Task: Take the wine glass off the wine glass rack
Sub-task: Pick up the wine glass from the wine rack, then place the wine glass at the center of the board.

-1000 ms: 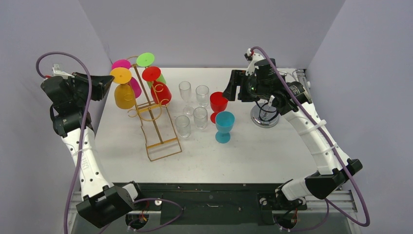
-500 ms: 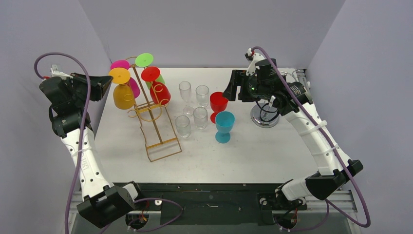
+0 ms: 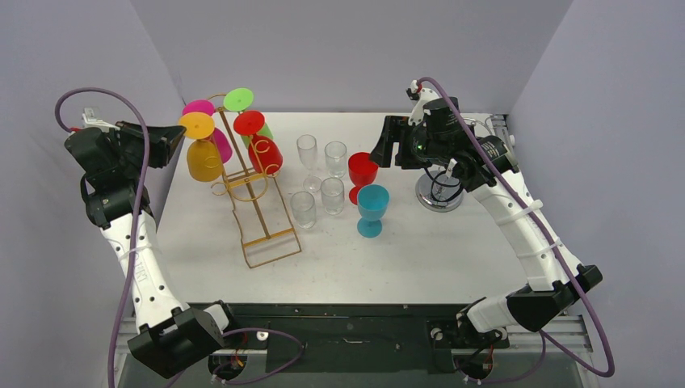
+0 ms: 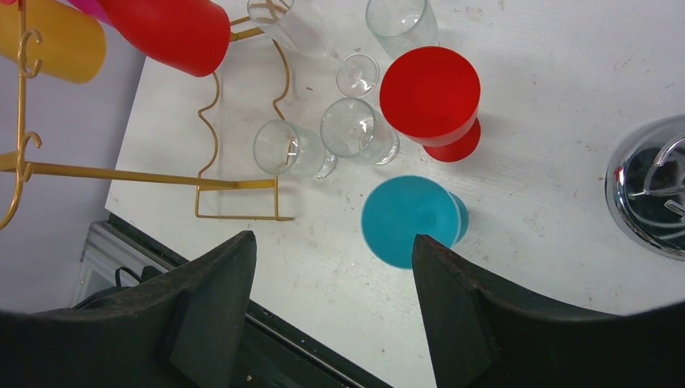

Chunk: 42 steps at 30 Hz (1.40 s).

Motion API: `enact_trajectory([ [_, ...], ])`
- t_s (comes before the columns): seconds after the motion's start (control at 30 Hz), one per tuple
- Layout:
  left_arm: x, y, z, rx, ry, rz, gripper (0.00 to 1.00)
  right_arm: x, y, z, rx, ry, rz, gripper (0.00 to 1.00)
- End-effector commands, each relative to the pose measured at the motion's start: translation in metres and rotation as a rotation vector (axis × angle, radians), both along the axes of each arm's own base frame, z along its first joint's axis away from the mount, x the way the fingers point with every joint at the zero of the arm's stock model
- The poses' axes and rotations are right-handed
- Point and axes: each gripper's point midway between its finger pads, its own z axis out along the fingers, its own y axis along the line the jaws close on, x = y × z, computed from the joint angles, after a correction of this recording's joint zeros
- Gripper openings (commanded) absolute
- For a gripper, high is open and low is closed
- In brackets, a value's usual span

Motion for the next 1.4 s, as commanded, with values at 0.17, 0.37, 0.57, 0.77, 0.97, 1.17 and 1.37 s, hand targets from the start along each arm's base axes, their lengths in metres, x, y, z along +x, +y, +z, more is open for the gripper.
enact_trajectory([
  [0.17,0.004,0.010,0.014,0.025,-0.067,0.034,0.00,-0.001,-0.004,0.014,0.025,-0.042,-0.010,0.66],
  [0.37,0.006,0.008,0.012,0.014,-0.072,0.022,0.00,0.000,-0.004,0.013,0.024,-0.041,-0.009,0.66],
  [0.57,-0.002,0.016,0.033,0.097,-0.070,0.079,0.00,-0.001,-0.004,0.015,0.028,-0.044,-0.009,0.66],
  [0.77,-0.017,0.028,0.070,0.231,-0.085,0.176,0.00,-0.001,-0.003,0.024,0.047,-0.057,-0.010,0.66],
  [0.97,-0.022,0.015,0.123,0.320,-0.163,0.171,0.00,0.001,0.002,0.048,0.116,-0.104,-0.016,0.66],
  [1.17,-0.021,-0.036,0.195,0.390,-0.333,0.087,0.00,0.007,0.001,0.074,0.184,-0.182,-0.050,0.67],
  [1.37,-0.006,-0.113,0.232,0.355,-0.471,-0.101,0.00,0.016,-0.013,0.107,0.284,-0.276,-0.115,0.68],
])
